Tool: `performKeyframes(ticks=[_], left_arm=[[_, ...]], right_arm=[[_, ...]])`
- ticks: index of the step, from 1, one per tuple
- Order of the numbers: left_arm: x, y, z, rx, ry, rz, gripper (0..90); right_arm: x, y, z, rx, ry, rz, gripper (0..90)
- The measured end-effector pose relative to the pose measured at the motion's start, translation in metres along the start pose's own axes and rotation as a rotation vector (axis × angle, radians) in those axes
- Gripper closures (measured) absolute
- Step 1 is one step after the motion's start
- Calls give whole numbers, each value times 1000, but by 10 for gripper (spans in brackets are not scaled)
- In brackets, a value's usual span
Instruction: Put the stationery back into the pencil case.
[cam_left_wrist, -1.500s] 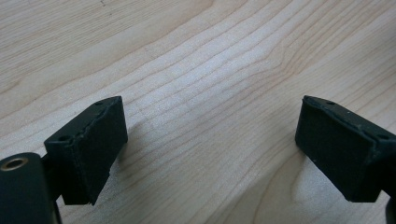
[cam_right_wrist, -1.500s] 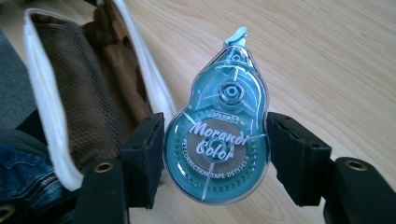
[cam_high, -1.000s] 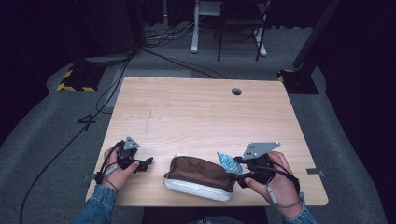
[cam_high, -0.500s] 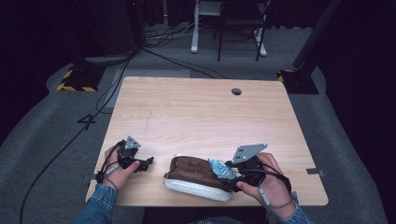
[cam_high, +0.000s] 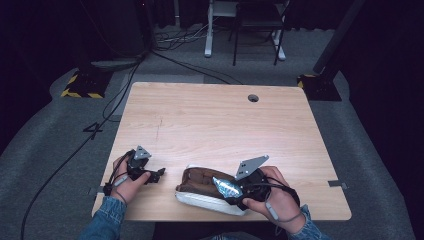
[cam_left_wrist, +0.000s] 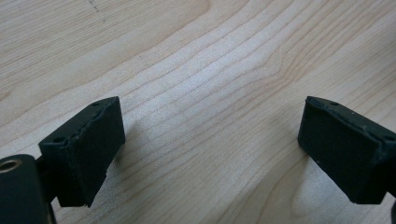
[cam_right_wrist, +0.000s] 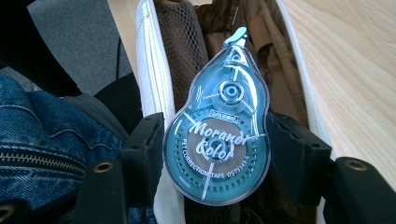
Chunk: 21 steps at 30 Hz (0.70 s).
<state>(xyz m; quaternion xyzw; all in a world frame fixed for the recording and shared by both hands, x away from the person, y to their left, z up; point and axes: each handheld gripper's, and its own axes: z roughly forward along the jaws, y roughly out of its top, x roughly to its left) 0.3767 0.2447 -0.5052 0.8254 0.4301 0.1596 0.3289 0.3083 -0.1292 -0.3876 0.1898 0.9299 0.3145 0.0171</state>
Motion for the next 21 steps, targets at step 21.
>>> performKeyframes(ticks=[21], left_arm=[[0,0,0,0,0,0,76]], right_arm=[[-3,3,21,25,20,-18,283]])
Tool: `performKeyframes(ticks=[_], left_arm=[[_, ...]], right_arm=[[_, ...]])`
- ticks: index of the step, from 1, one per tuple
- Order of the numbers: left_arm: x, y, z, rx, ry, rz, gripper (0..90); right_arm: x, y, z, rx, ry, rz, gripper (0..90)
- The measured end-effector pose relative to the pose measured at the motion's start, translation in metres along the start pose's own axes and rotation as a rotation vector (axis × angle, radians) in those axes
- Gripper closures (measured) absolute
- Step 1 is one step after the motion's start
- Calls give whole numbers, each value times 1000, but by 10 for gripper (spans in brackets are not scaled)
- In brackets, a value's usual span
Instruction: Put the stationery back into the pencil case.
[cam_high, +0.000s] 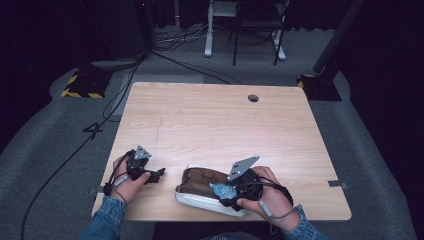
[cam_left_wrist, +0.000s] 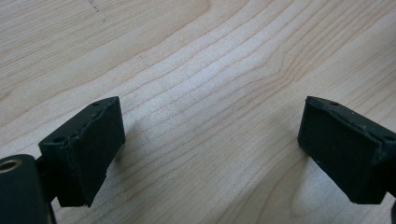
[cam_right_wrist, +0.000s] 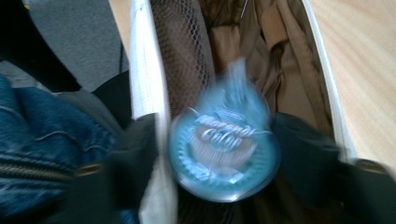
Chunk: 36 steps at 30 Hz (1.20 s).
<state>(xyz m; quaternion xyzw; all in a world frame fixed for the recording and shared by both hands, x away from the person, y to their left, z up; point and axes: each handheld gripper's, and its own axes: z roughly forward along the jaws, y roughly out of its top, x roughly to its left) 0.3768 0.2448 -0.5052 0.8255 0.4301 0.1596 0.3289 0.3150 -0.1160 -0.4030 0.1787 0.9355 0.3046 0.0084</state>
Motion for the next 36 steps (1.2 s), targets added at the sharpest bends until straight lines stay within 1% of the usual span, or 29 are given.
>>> performKeyframes(ticks=[1,2,4,9,12,19,22,24,25,29,30,34,36], left_arm=[[0,0,0,0,0,0,76],[0,0,0,0,1,0,76],[0,0,0,0,1,0,76],[0,0,0,0,0,0,75],[0,0,0,-1,-1,-2,76],[0,0,0,-1,-2,-4,76],[0,0,0,0,-3,-1,76],[0,0,0,-1,-3,-2,76],[0,0,0,1,-4,-2,76],[0,0,0,1,-5,-6,76],[0,0,0,1,-5,-6,76],[0,0,0,1,-6,-5,76],[0,0,0,1,-6,-5,76]], right_arm=[[0,0,1,-11,-11,-25,239],[1,0,2,-21,-18,-36,220],[2,1,1,-40,-16,-45,217],[5,3,-5,-79,-14,-52,226],[6,4,-7,-88,-15,-53,230],[4,3,-17,-124,-26,-57,235],[2,2,-23,-154,-37,-58,235],[0,1,-28,-172,-52,-54,233],[-4,0,-33,-192,-68,-46,229],[-13,-6,-44,-220,-115,-24,215],[-13,-6,-44,-220,-115,-24,215],[-27,-15,-54,-242,-163,13,195],[-34,-20,-57,-244,-171,36,190]])
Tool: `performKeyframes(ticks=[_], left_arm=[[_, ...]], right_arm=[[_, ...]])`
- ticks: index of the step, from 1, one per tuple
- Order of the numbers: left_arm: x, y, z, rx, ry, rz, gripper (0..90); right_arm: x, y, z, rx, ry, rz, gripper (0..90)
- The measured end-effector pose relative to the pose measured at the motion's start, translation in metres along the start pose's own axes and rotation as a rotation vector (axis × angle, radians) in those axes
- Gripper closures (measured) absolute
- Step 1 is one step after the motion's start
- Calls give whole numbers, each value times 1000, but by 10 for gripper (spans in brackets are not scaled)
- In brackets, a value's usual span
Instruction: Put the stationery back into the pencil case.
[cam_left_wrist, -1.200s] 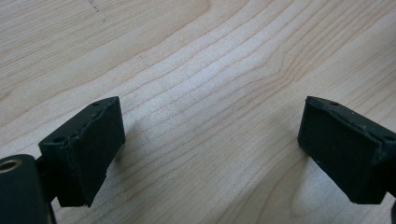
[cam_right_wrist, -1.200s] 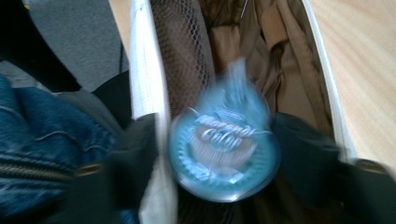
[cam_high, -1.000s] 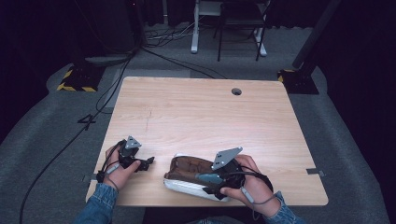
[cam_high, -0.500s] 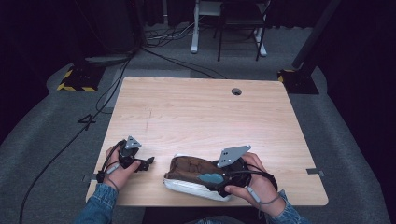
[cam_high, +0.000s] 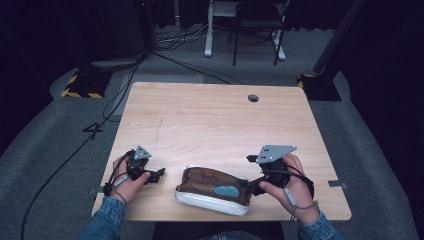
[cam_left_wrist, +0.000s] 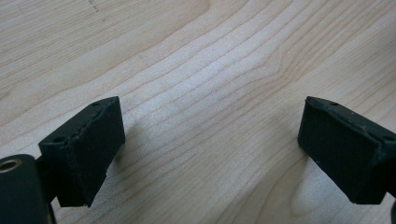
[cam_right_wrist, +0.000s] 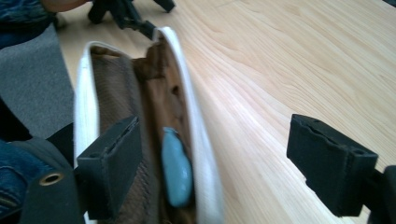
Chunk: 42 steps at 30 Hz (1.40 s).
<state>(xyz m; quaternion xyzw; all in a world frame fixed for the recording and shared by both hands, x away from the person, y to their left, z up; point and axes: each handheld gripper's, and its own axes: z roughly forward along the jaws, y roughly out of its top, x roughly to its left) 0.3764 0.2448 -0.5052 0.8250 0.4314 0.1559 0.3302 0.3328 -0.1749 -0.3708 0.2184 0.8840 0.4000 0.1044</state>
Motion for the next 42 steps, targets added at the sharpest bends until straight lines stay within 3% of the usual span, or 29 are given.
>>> performKeyframes(ticks=[9,13,20,25,34,42], left_arm=[[0,1,1,-2,2,5,67],[0,1,1,-2,2,5,68],[0,1,1,-1,2,5,67],[0,1,1,-2,1,5,67],[0,1,1,-2,0,1,66],[0,1,1,1,0,6,63]], right_arm=[[-34,-21,-11,-17,-84,78,186],[-49,-33,-16,-28,-150,102,195],[-78,-58,-22,-14,-220,192,187],[-95,-77,-20,-9,-210,278,185],[-118,-107,-9,16,-264,358,175],[-132,-131,1,15,-331,371,174]])
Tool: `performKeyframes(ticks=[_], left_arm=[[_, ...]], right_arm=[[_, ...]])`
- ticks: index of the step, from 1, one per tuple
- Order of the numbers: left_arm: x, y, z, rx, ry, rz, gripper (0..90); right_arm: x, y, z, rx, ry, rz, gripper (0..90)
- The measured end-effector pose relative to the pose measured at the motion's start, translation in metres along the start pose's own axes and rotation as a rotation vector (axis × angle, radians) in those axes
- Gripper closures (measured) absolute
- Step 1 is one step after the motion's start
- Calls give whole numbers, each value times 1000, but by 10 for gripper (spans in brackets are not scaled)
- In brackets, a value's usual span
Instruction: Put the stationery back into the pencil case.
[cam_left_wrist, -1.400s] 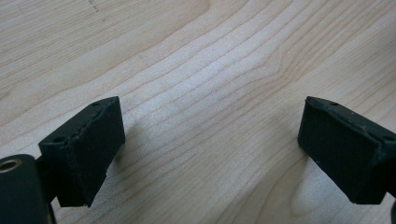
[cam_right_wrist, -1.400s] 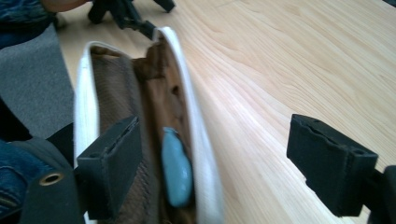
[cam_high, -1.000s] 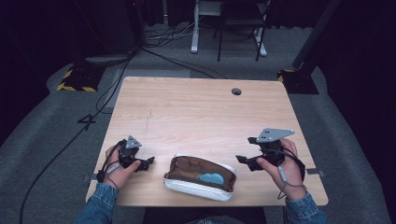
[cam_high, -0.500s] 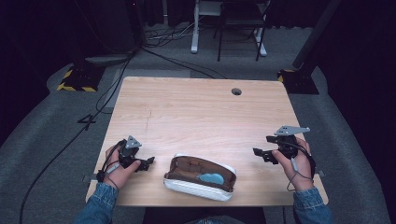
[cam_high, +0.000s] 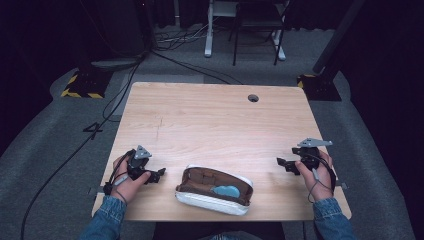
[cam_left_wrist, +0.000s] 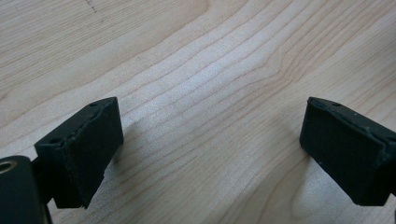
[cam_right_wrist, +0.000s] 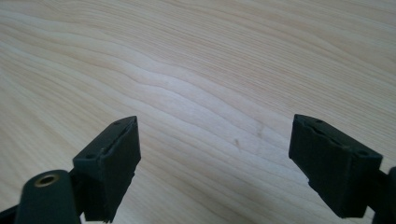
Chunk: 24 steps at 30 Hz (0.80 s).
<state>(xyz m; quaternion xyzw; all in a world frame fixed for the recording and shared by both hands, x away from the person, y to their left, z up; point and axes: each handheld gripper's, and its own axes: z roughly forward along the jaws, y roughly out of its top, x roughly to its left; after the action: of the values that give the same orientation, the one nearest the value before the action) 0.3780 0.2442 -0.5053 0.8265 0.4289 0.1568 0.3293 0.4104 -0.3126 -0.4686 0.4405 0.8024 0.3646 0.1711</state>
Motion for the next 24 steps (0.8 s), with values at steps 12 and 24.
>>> performKeyframes(ticks=[12,24], left_arm=[[1,1,0,1,3,12,60],[0,1,1,1,-1,7,58]], right_arm=[[-13,-19,14,12,-72,-13,173],[-12,-25,20,27,-91,-18,159]])
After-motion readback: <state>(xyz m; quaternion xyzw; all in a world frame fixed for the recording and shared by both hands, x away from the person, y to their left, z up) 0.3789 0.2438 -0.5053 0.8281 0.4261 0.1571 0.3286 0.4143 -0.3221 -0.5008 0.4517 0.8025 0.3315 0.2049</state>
